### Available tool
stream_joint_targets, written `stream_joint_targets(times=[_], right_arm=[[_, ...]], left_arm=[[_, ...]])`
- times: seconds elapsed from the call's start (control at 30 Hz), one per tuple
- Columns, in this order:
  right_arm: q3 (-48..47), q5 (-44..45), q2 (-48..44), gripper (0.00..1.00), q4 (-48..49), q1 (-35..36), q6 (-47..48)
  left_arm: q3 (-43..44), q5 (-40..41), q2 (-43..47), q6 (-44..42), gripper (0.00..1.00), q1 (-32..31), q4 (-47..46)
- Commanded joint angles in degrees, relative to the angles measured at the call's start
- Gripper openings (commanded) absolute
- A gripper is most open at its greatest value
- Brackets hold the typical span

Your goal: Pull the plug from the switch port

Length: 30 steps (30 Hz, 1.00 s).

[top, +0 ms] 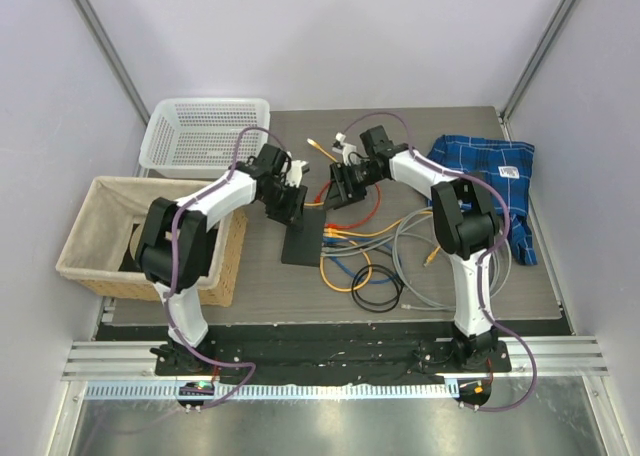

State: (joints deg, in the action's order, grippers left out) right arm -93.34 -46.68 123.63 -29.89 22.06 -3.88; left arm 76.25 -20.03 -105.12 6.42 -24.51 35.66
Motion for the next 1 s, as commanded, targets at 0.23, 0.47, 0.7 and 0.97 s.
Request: stream_joint_targets(times=[0.23,0.47,0.7,0.97], right_arm=[[-3.3,-0.4,4.9,0.57,-3.3,0.8,5.5],[-3.3,-1.7,6.0,0.54,-5.1,0.8,7.4],[-3.9,-5.3,7.2,0.51,-7.1,0.7,9.3],[-4.5,-7.9,8.6,0.48,-8.4,1.0,10.6]], left_arm=[[-0.7,1.0,-2.2,3.7,0.45,0.3,-0.7],[0.3,0.5,-0.8,3.7,0.52,0.5,0.0],[-1.4,2.4,-1.8,3.2,0.52,0.6,-0.1],[0.1,-0.3,-3.2,2.9,0.52,0.7,0.7]])
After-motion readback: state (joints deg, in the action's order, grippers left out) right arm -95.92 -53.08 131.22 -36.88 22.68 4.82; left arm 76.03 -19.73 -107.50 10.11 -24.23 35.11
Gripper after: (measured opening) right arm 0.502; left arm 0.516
